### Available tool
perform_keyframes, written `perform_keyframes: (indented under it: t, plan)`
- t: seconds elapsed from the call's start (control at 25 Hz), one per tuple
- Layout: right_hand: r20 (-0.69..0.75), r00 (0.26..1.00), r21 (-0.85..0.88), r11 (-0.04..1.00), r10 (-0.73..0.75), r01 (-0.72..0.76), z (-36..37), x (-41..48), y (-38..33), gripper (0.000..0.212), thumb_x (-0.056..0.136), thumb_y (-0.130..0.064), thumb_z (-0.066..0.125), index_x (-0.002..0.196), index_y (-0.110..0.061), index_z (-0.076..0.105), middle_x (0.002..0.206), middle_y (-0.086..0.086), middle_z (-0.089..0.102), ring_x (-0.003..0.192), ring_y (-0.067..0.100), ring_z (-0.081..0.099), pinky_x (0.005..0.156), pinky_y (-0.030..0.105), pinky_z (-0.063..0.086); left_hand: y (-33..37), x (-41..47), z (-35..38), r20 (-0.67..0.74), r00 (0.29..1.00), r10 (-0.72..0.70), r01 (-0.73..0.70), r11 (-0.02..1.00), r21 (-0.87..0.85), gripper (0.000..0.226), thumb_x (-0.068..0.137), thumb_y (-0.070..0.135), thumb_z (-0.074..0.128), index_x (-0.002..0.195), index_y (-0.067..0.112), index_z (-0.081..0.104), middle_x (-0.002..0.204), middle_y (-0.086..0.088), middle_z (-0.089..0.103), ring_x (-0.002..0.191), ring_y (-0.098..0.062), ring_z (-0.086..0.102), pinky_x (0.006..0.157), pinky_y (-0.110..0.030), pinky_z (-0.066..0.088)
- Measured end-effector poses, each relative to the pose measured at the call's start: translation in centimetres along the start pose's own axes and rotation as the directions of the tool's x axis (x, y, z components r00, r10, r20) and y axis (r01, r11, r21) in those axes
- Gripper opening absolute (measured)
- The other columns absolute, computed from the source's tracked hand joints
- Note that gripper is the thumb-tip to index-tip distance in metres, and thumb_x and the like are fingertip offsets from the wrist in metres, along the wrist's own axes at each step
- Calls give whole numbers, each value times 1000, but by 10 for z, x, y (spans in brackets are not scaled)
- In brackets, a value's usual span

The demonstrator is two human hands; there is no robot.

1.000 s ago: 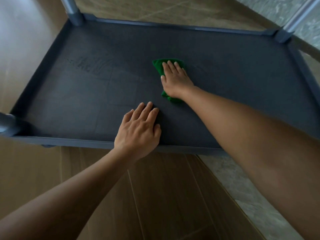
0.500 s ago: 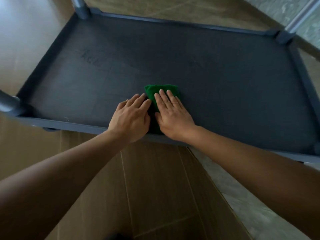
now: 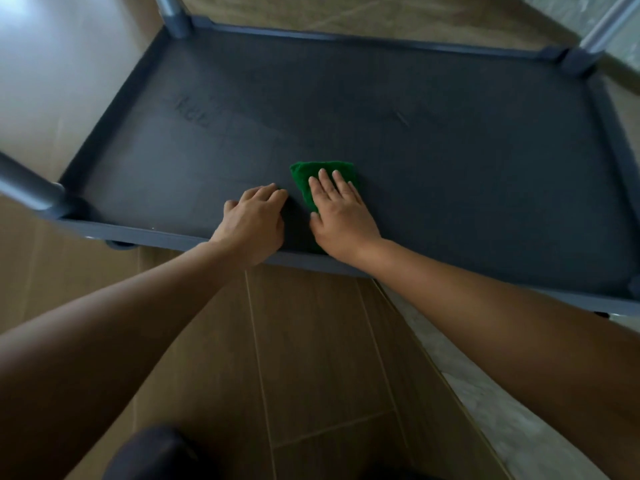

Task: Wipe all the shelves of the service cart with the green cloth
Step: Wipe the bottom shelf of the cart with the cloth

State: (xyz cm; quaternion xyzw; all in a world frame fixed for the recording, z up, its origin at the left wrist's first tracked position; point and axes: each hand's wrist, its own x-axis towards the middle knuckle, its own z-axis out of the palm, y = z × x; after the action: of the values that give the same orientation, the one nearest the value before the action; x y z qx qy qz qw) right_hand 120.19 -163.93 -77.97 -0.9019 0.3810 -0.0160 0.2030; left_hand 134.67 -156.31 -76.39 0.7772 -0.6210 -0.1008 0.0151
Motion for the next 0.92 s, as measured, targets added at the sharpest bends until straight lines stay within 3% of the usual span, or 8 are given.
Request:
perform_keyframes:
  t: [0.16, 0.32, 0.4, 0.48, 0.6, 0.76, 0.92]
  plan:
    - [-36, 998, 134, 989, -52, 56, -3, 0, 2, 52, 100, -16, 30, 150, -9, 19, 158, 8, 12, 146, 21, 1, 117, 29, 0, -19, 8, -7, 59, 995, 76, -66, 987, -148, 62, 82, 4, 51, 142, 19, 42, 149, -3, 40, 134, -28, 37, 106, -41, 33]
    - [-19, 991, 186, 974, -130, 131, -1, 1, -12, 48, 101, -13, 30, 149, -11, 25, 158, 5, 17, 146, 16, 3, 114, 22, -1, -51, 2, -15, 0, 990, 143, -135, 936, -325, 70, 78, -5, 53, 143, 14, 37, 148, -7, 39, 125, -34, 48, 96, -34, 42]
    - [-1, 985, 188, 968, -171, 168, 3, 6, -22, 48, 101, -13, 32, 148, -11, 26, 158, 4, 17, 146, 15, 3, 114, 20, -2, -68, 3, -12, -41, 982, 187, -191, 956, -220, 66, 83, 2, 56, 145, 10, 32, 154, -9, 29, 128, -35, 46, 100, -38, 40]
    - [27, 977, 161, 966, -211, 204, 5, 10, -26, 48, 101, -14, 33, 148, -12, 25, 158, 3, 17, 146, 14, 3, 116, 22, -1, -77, 2, -6, -93, 986, 136, -148, 979, -142, 60, 90, 18, 54, 144, 8, 30, 156, -11, 24, 134, -34, 39, 108, -39, 33]
    - [36, 970, 74, 969, -240, 237, 6, 21, -26, 49, 101, -18, 37, 148, -13, 26, 157, 2, 18, 146, 13, 5, 119, 26, 4, -76, 0, 1, -130, 986, 101, -127, 969, -211, 56, 96, 30, 43, 146, 9, 26, 156, -13, 23, 141, -26, 27, 115, -33, 18]
    - [9, 988, 38, 987, -157, 156, 2, 69, -24, 48, 102, -14, 35, 148, -12, 25, 157, 5, 20, 146, 16, 9, 119, 29, 6, -77, 1, 4, -115, 981, 156, -181, 950, -253, 61, 97, 30, 37, 150, 8, 15, 159, -12, 13, 146, -19, 13, 118, -28, 5]
    - [-7, 999, -10, 999, 42, -42, -12, 151, -20, 48, 103, -17, 28, 150, -10, 18, 158, 8, 13, 147, 21, 5, 116, 28, 3, -78, -1, 4, -98, 983, 154, -176, 942, -287, 61, 99, 31, 32, 152, 10, 9, 160, -10, 7, 147, -15, 8, 114, -23, -4]
